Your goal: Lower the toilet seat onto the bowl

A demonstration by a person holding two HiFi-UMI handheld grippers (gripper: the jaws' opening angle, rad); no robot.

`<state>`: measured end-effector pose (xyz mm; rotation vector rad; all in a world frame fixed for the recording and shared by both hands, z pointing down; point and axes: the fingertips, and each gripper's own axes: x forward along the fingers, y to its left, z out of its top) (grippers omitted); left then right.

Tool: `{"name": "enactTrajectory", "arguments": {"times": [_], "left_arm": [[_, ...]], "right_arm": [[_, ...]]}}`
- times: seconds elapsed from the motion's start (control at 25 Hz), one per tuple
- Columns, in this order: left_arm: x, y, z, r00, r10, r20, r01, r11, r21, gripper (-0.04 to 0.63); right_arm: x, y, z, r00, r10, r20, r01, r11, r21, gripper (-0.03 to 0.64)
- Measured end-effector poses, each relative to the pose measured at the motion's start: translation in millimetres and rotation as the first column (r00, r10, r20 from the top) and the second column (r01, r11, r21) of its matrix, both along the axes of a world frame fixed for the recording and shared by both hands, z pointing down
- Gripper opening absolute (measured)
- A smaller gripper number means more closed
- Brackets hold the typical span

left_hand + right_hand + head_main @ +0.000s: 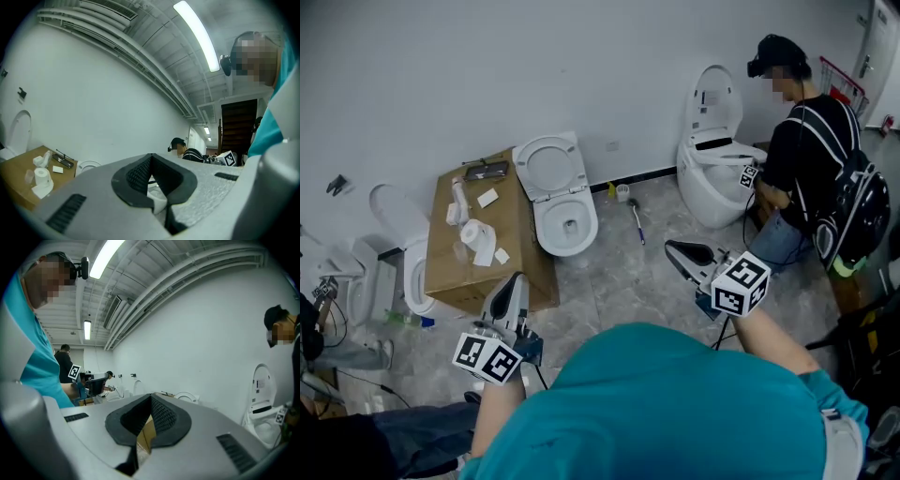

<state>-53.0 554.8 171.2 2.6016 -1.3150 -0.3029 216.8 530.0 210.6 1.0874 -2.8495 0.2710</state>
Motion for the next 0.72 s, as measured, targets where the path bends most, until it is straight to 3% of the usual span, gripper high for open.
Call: {"name": "enactTrajectory", "arguments": {"times": [0.16,0.32,0.72], "left_arm": [[33,1,5,1.0,0.011,0.006,-0.011,1.0,-0.015,-0.006],[43,-8,13,1.0,0.008,0.005,-0.008,0.999,-0.042,-0.006],[-20,-76,35,0.999,0.025,-0.027,-0.027,0.998,-0.061,-0.006]], "right_arm": [[28,2,8,1.0,-0.008,0.006,0.009,1.0,-0.013,-0.009],[37,-9,18,1.0,-0.015,0.013,0.016,0.999,-0.032,-0.009],[-27,-72,34,1.0,-0.01,-0.025,0.009,0.998,-0.058,-0.009]]}}
